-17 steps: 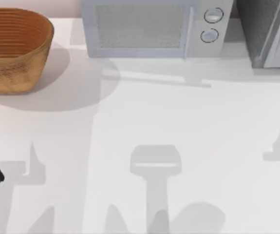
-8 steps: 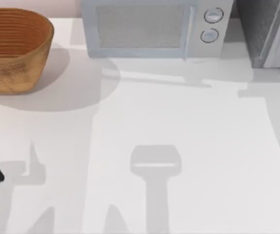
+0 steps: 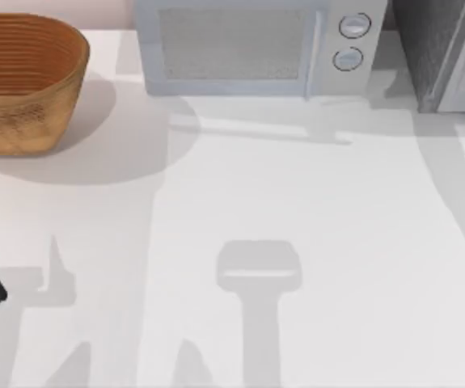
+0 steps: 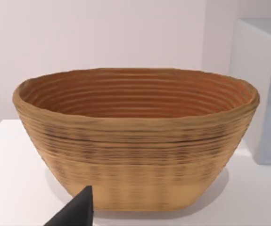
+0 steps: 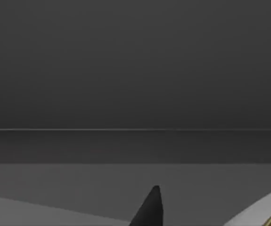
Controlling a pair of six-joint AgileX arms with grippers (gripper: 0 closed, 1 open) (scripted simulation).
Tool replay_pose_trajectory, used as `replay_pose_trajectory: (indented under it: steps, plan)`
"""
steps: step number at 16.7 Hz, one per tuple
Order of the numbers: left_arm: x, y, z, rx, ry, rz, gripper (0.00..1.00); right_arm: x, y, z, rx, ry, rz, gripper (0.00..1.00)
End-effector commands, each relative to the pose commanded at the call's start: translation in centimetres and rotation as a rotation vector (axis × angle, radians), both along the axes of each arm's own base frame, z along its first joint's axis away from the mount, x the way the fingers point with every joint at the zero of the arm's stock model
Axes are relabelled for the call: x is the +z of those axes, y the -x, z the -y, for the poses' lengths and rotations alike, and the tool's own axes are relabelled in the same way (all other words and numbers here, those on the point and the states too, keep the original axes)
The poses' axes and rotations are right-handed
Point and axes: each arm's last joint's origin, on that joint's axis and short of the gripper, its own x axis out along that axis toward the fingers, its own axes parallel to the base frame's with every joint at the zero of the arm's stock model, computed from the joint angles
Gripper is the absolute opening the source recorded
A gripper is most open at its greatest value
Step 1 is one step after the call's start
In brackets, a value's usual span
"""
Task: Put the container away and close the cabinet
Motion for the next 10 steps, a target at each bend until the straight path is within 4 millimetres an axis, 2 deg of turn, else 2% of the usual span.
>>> replay_pose_trajectory:
  steps: [7, 10]
  plan:
    - [0.0, 0.0, 0.0, 0.0, 0.0, 0.0, 1.0, 0.2, -0.4, 0.0, -0.003, -0.001, -0.001, 0.0]
    - [0.0, 0.0, 0.0, 0.0, 0.0, 0.0, 1.0, 0.7, -1.6, -0.2, -0.003, -0.004, -0.006, 0.0]
